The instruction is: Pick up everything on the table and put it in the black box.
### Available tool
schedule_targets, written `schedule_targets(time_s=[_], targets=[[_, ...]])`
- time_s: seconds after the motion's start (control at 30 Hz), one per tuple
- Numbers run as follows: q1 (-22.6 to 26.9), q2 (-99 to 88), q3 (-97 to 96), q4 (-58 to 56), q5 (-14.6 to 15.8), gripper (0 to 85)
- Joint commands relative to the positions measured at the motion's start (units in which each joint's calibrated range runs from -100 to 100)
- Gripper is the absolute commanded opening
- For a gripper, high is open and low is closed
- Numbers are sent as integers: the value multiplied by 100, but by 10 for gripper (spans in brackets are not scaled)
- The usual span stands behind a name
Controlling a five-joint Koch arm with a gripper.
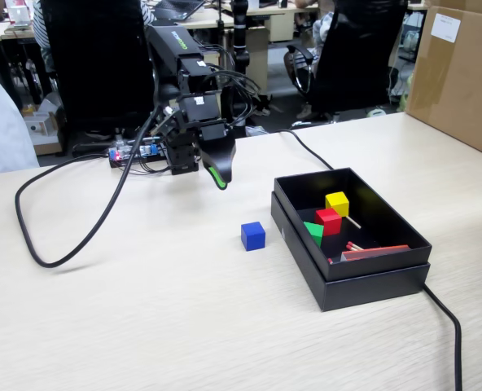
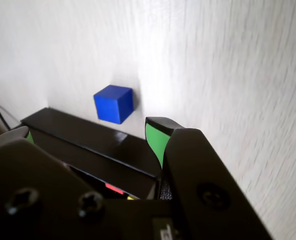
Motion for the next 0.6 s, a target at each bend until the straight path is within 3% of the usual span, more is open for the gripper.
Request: schedule_targets(time_s=[0.0, 0.57], targets=[[39, 582, 1008, -654, 34, 461], [147, 4804, 3737, -1768, -39, 467]])
